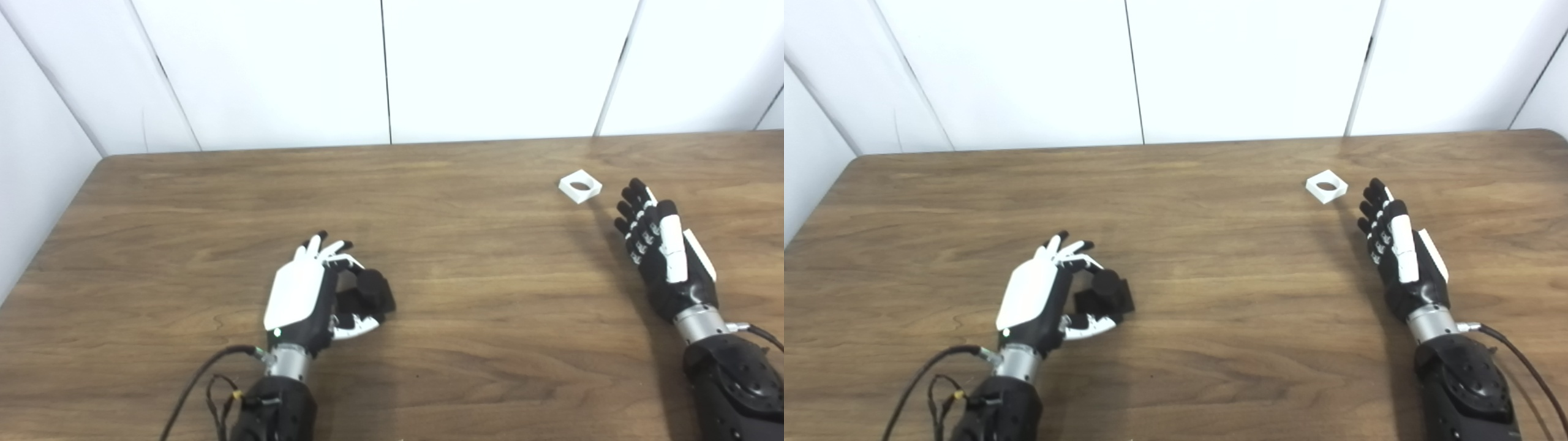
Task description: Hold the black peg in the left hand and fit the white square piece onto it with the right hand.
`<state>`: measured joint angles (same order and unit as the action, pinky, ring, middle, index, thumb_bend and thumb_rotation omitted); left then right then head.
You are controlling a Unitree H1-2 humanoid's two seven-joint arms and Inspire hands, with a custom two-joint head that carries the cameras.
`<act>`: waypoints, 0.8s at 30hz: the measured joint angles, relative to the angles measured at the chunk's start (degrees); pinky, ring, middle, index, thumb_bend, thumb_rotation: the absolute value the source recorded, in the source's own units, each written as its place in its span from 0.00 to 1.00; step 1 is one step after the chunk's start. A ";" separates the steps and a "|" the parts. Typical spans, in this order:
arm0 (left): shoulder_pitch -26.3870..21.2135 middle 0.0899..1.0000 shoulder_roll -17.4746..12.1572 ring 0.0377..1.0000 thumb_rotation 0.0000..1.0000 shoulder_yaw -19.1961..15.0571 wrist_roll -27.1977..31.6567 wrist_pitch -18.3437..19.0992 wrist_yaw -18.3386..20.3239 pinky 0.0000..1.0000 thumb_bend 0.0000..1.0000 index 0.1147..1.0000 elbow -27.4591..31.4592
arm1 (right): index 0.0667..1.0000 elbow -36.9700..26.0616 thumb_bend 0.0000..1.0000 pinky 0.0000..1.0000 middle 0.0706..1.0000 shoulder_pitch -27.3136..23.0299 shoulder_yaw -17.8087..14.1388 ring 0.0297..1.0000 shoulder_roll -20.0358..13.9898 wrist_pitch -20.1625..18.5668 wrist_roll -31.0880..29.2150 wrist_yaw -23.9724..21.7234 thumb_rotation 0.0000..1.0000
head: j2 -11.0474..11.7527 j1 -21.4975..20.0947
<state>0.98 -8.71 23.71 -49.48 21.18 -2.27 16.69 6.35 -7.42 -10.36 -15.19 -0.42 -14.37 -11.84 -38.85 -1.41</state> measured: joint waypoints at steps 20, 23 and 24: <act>3.07 0.88 3.97 1.00 0.07 3.25 -2.06 -6.18 1.89 1.00 0.52 0.42 0.54 | 1.00 -0.53 0.60 1.00 1.00 0.01 0.16 1.00 -0.04 -1.01 0.18 0.00 1.00 | -0.35 -0.18; 3.11 0.88 4.15 1.00 0.07 3.15 -2.19 -6.28 2.30 1.00 0.52 0.42 0.58 | 1.00 -0.84 0.61 1.00 1.00 0.15 0.22 1.00 -0.04 -1.30 0.23 0.01 1.00 | -0.44 -0.18; 3.12 0.88 4.19 1.00 0.07 3.10 -2.25 -6.28 2.42 1.00 0.52 0.42 0.61 | 1.00 -0.92 0.62 1.00 1.00 0.19 0.23 1.00 -0.04 -1.39 0.23 0.00 1.00 | -0.53 -0.18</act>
<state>4.10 -4.52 26.81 -51.73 14.89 0.15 17.30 5.43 -7.24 -10.13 -15.23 -1.81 -14.15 -11.84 -39.37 -1.58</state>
